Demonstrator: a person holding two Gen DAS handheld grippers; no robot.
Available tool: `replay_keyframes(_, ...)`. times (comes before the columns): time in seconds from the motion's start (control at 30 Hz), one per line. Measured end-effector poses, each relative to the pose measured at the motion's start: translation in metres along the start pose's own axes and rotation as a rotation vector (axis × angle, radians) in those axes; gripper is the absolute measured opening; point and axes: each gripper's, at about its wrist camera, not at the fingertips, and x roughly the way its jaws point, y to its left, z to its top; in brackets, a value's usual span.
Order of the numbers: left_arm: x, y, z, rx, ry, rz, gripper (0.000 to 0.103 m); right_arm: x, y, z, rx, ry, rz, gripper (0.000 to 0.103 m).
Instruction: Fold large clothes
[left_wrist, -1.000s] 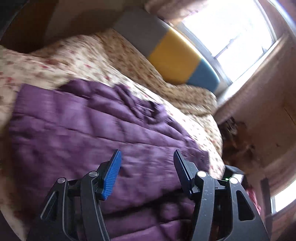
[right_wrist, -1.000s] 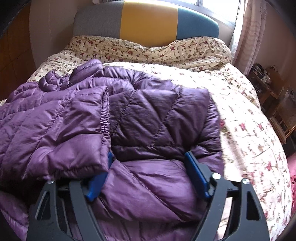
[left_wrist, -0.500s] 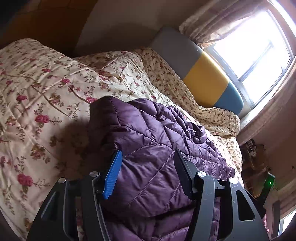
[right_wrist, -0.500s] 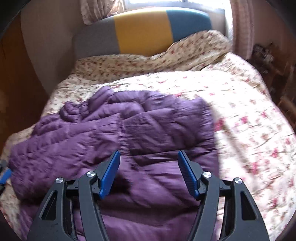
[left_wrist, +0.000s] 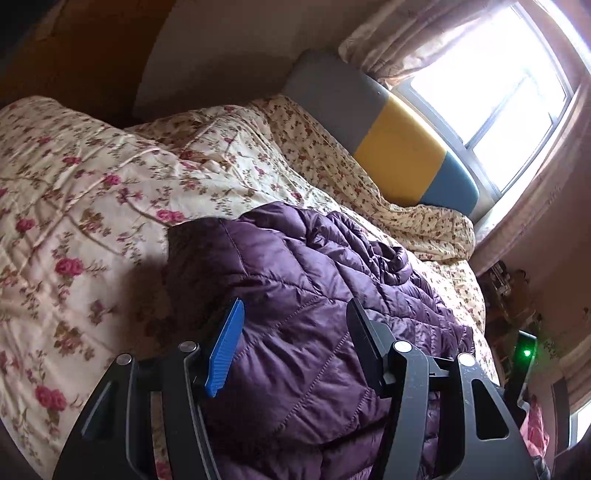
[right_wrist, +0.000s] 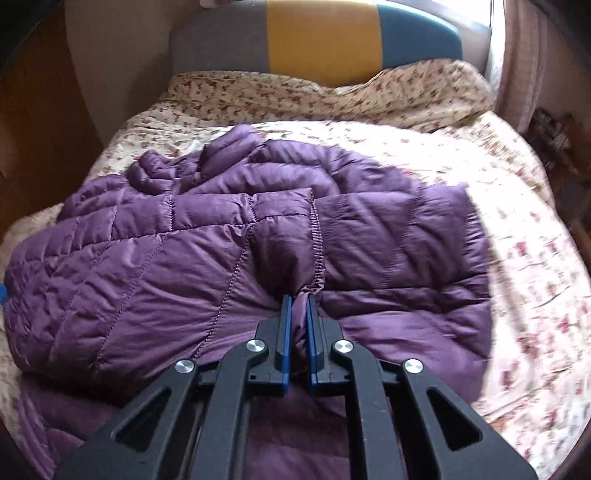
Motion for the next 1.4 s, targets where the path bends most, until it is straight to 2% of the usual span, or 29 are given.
replay_keyframes(0.17,0.027,-0.013,0.005,0.048,0.037,0.018,0.058,-0.002,-0.008,-0.004,-0.021,0.004,-0.096,0.006)
replay_keyframes(0.27,0.050,-0.020,0.005,0.096,0.067,0.056,0.058,-0.001,-0.011,-0.011,-0.027,0.014,-0.130,0.005)
replay_keyframes(0.37,0.067,-0.024,0.002,0.151,0.086,0.096,0.058,0.002,-0.013,-0.018,-0.022,0.020,-0.133,0.005)
replay_keyframes(0.53,0.100,-0.026,-0.011,0.303,0.124,0.162,0.058,0.009,-0.016,-0.027,0.003,0.012,-0.121,0.005)
replay_keyframes(0.63,0.107,-0.020,-0.014,0.299,0.123,0.155,0.058,0.013,-0.015,-0.031,0.005,-0.005,-0.125,0.006)
replay_keyframes(0.87,0.104,-0.026,-0.012,0.318,0.135,0.190,0.058,0.012,-0.011,-0.030,-0.003,-0.003,-0.135,0.009)
replay_keyframes(0.97,0.089,-0.033,-0.011,0.317,0.121,0.201,0.073,0.009,-0.010,-0.027,-0.005,-0.003,-0.147,0.011)
replay_keyframes(1.03,0.078,-0.038,-0.013,0.330,0.092,0.208,0.075,0.005,-0.010,-0.025,0.008,-0.010,-0.147,0.014)
replay_keyframes(1.1,0.065,-0.040,-0.015,0.321,0.070,0.206,0.075,-0.001,-0.011,-0.024,0.013,-0.024,-0.150,0.028)
replay_keyframes(1.17,0.057,-0.040,-0.017,0.313,0.050,0.203,0.075,-0.009,-0.009,-0.022,0.011,-0.050,-0.151,0.036)
replay_keyframes(1.4,0.050,-0.044,-0.023,0.342,0.034,0.194,0.075,-0.030,0.009,-0.011,-0.017,-0.126,-0.145,0.041)
